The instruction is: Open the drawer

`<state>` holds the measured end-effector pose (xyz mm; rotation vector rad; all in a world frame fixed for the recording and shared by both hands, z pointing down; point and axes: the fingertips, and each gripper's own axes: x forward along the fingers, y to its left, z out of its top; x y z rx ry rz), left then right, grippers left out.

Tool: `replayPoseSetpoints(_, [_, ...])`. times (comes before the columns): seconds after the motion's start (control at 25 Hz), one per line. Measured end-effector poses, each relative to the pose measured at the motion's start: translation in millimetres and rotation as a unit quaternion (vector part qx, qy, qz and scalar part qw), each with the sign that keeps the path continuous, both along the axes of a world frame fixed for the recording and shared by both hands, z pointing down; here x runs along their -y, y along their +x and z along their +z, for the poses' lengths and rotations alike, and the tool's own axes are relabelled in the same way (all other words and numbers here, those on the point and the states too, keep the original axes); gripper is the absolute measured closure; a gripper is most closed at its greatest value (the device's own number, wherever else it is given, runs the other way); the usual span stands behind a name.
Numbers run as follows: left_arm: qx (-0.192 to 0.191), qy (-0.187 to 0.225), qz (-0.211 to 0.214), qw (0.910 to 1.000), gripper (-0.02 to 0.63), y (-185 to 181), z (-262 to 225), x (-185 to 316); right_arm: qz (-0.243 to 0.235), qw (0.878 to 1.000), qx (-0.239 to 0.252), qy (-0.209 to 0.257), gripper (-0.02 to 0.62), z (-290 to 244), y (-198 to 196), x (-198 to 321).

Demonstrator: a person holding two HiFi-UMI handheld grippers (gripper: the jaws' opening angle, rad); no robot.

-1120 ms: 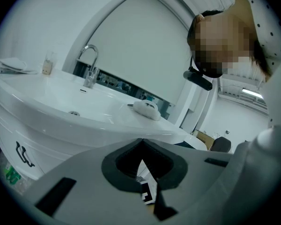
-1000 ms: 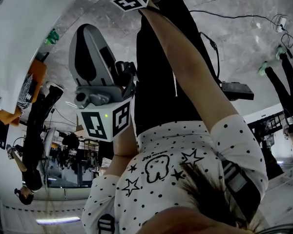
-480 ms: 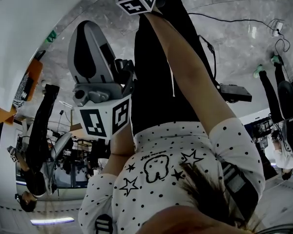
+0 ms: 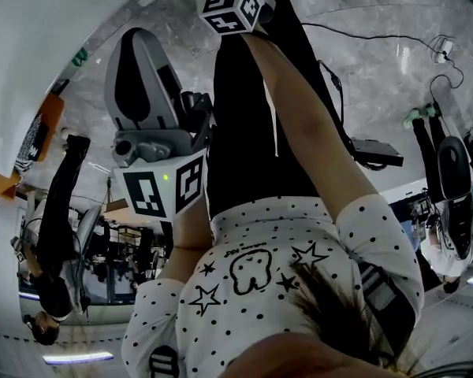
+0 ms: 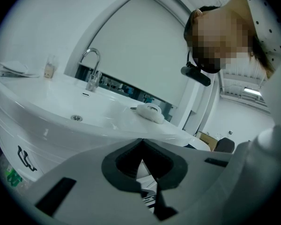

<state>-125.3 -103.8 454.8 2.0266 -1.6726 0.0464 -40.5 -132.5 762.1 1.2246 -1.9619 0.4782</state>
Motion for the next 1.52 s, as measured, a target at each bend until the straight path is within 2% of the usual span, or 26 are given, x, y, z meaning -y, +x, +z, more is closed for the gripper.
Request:
replayPoseSetpoints(0.8, [-0.002,-0.006,-0.006,1.0000,0.601,-3,13,-9,0.000,1.000,-0.009,-0.022,0.454,13,21,-56])
replayPoseSetpoints(1.52, [-0.004,-0.010,-0.008,0.9999,0.601,-4,13,-4,0.006,1.000,-0.009,-0.029,0.453,13,20,-56])
